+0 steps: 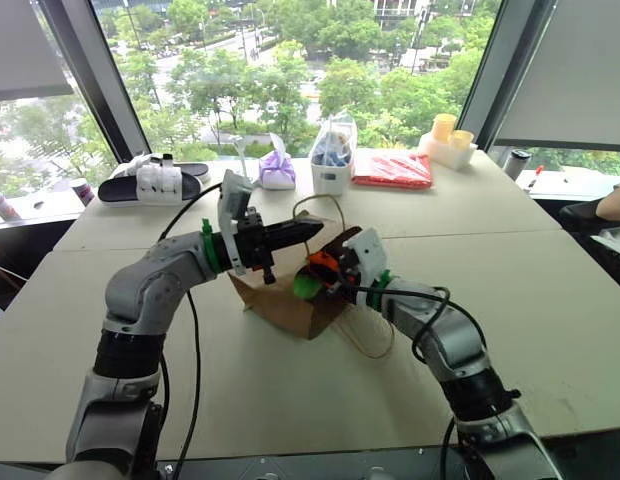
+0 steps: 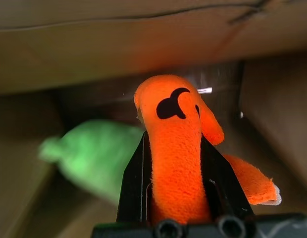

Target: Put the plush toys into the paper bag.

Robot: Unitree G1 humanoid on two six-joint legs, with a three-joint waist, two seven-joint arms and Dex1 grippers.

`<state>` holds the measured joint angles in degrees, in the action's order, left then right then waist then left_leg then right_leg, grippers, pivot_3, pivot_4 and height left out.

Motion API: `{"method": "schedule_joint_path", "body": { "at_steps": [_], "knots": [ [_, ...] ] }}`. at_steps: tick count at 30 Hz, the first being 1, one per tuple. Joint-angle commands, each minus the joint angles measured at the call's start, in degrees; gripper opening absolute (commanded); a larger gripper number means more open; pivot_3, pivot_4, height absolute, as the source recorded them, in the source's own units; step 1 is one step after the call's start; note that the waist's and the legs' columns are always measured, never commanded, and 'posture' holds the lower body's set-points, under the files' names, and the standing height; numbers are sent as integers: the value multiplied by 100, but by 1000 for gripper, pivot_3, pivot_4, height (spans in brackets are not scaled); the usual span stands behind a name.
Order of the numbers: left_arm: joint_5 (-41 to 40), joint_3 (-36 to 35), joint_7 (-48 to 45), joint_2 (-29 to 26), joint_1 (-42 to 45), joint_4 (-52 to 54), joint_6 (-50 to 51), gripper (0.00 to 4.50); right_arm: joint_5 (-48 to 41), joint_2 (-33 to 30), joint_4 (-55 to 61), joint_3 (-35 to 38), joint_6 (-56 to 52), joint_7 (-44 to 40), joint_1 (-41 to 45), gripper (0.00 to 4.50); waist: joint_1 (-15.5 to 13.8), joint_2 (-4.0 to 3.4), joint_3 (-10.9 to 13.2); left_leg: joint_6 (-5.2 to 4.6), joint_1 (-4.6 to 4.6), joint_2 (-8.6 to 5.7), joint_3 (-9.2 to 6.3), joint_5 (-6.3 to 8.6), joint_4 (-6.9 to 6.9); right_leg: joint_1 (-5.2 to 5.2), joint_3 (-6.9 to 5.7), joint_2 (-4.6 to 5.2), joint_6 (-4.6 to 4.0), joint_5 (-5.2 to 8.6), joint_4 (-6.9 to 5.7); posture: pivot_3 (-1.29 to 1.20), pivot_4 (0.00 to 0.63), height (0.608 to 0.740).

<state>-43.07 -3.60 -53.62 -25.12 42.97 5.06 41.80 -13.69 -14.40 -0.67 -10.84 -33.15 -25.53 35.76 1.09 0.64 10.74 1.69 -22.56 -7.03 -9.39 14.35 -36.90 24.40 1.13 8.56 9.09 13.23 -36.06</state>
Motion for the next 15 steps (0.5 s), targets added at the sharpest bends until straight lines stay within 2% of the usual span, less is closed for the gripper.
{"method": "schedule_joint_path", "body": {
  "at_steps": [1,4,7,12,13,15],
  "knots": [
    [-151,-60,-71,-122,-48,314,63,0,217,305,-747,-18,662,-63,532,140,12,0,0,2,0,-1,1,-1,0,1,1,-1,0,0,0,0,150,740],
    [-195,-55,-61,-127,-99,369,104,0,340,471,-1222,-15,955,-108,736,140,12,0,0,10,0,0,-1,-6,2,2,0,-2,0,0,-1,0,150,740],
    [-182,-52,-32,-115,-123,377,89,0,473,523,-1486,-67,1145,-210,794,1338,12,-1,0,11,0,0,-1,-6,4,3,1,-1,0,0,0,0,150,740],
    [-64,-50,47,-102,-121,312,-38,0,539,405,-1070,-25,943,-274,686,3997,9,-1,0,11,-1,0,-2,-6,3,3,1,-1,0,0,0,0,150,740],
    [-18,-49,73,-99,-123,289,-90,0,539,349,-905,-12,857,-297,639,4411,8,-1,0,11,-1,0,-2,-6,4,5,1,-1,-1,0,0,0,150,740],
    [131,-59,174,-58,-94,169,-265,0,508,131,-388,86,586,-336,508,4411,2,-1,0,11,-1,0,-2,-6,4,5,1,-1,0,0,-1,0,150,740]
  ]
}}
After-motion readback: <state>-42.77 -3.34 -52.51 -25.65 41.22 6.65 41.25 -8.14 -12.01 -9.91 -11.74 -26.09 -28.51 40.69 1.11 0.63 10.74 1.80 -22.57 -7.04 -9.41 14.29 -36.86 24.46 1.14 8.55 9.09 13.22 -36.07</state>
